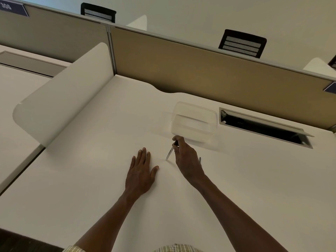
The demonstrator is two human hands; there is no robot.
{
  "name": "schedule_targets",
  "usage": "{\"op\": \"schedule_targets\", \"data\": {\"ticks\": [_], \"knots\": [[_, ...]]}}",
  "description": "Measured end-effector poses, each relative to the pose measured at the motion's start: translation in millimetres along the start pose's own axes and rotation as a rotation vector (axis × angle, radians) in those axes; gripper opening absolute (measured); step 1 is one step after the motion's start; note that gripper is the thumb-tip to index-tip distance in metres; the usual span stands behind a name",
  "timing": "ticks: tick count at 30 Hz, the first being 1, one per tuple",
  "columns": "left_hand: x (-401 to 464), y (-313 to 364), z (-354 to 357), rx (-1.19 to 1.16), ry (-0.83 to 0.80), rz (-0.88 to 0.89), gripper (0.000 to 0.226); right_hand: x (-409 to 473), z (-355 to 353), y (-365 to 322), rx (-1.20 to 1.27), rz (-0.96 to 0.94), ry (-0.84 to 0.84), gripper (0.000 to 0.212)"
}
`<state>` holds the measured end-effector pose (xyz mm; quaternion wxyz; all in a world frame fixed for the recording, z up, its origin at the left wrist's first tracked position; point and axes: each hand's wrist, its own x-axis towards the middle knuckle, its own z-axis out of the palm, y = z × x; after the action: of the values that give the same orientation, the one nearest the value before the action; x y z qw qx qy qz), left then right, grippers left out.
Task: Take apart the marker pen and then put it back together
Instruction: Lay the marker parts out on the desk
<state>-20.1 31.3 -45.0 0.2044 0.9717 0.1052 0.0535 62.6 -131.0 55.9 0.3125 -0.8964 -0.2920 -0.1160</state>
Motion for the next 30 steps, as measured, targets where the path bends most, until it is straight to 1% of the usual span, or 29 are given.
{"op": "schedule_targets", "data": {"ticks": [7, 16, 18, 22, 27, 30], "knots": [[0.5, -1.5, 1.0, 0.008, 0.0, -0.001, 0.072, 2.6, -2.0, 0.3, 0.072, 0.091, 0.053, 0.024], [0.6, 0.2, 0.9, 0.006, 0.002, -0.004, 0.071, 15.1, -12.5, -3.1, 0.074, -0.001, 0.163, 0.024], [0.5, -0.1, 0.6, 0.004, 0.003, -0.005, 0.071, 13.2, -8.7, -3.6, 0.07, -0.004, 0.137, 0.025], [0.4, -0.5, 0.4, 0.008, 0.001, 0.0, 0.071, 3.7, 2.5, -1.9, 0.03, 0.008, -0.015, 0.026], [0.3, -1.4, 1.6, 0.012, 0.003, 0.001, 0.071, 6.2, 2.6, 2.0, 0.018, 0.019, -0.031, 0.03], [0.4, -1.5, 1.8, 0.017, 0.008, -0.001, 0.071, 6.4, 0.8, 2.2, 0.009, 0.018, -0.029, 0.028]]}}
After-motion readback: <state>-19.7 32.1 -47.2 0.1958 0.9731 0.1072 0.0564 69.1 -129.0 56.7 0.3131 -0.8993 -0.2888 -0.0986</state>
